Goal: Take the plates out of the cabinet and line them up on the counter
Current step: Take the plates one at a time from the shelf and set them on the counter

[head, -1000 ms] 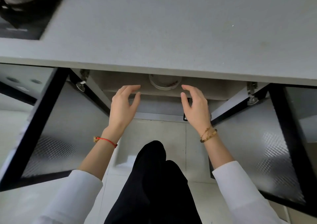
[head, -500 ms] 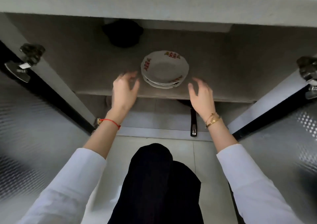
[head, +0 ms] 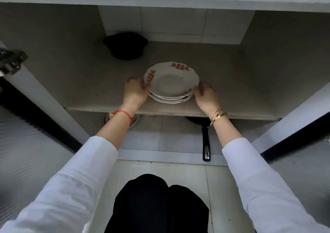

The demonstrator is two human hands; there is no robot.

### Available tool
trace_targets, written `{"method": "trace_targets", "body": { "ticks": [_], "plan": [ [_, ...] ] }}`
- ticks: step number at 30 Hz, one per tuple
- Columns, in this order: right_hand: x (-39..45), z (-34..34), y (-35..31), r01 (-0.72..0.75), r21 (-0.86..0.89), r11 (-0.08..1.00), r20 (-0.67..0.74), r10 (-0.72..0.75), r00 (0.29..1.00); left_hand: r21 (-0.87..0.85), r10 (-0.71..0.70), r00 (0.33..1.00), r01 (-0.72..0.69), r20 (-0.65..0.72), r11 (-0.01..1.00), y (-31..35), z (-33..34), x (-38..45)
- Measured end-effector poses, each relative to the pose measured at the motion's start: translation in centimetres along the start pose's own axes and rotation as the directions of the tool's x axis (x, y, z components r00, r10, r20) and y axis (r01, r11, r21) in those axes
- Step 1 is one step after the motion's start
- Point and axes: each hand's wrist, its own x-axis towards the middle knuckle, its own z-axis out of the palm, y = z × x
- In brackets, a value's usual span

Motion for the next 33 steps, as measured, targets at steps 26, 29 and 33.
{"method": "trace_targets", "body": {
  "ticks": [26, 29, 33],
  "plan": [
    [-7.0, -2.1, -2.5, 0.109, 0.363, 0.925, -0.132, -0.065, 0.989, -0.359, -0.02, 0.986, -0.041, -0.164, 0.932, -0.5, -3.4, -6.8],
    [-8.8, -2.6, -2.9, 0.111, 0.389, 0.915, -0.136, -0.062, 0.989, -0.423, -0.038, 0.983, -0.041, -0.177, 0.905, -0.4, -4.1, -8.6],
    [-11.9, -2.6, -2.8, 0.134, 0.43, 0.893, -0.135, -0.083, 0.987, -0.48, -0.017, 0.984, -0.071, -0.176, 0.875, -0.8, -5.1, -11.4]
  ]
}}
